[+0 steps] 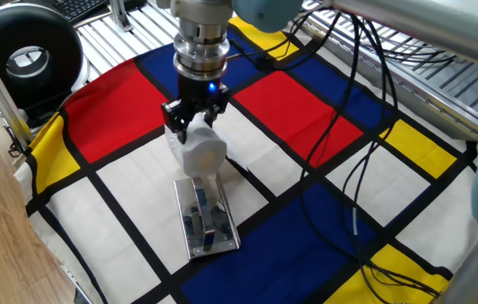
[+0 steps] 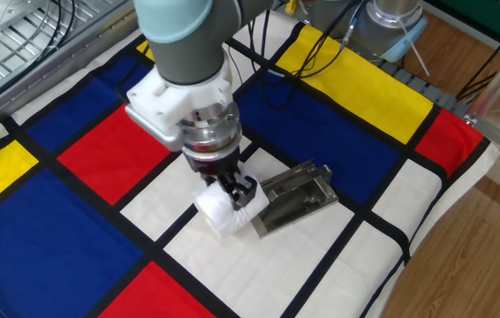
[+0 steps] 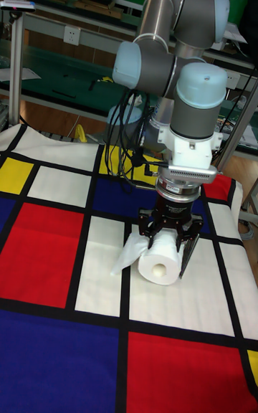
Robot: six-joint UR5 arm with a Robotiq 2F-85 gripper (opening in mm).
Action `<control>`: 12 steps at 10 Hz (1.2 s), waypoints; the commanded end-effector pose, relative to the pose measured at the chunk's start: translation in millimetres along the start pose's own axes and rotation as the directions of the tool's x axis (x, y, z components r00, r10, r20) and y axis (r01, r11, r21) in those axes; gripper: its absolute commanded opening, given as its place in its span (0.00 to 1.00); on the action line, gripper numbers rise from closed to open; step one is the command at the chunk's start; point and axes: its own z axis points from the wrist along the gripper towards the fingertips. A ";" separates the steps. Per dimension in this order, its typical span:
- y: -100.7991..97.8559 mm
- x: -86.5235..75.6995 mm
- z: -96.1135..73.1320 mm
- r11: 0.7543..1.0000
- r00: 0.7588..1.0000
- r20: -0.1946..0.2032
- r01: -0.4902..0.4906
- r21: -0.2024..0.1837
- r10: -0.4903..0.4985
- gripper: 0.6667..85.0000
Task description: Put the toilet paper on its holder
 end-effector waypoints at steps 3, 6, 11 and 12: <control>-20.9 1.3 -3.5 0.999 0.999 0.000 0.042 -0.011 -0.042 0.01; -16.3 -3.2 -3.6 0.997 0.997 0.019 0.071 -0.027 -0.071 0.01; -21.7 -7.4 -3.6 0.997 0.997 0.033 0.076 -0.005 -0.076 0.01; -22.4 -9.9 -3.7 0.997 0.996 0.043 0.075 -0.002 -0.075 0.01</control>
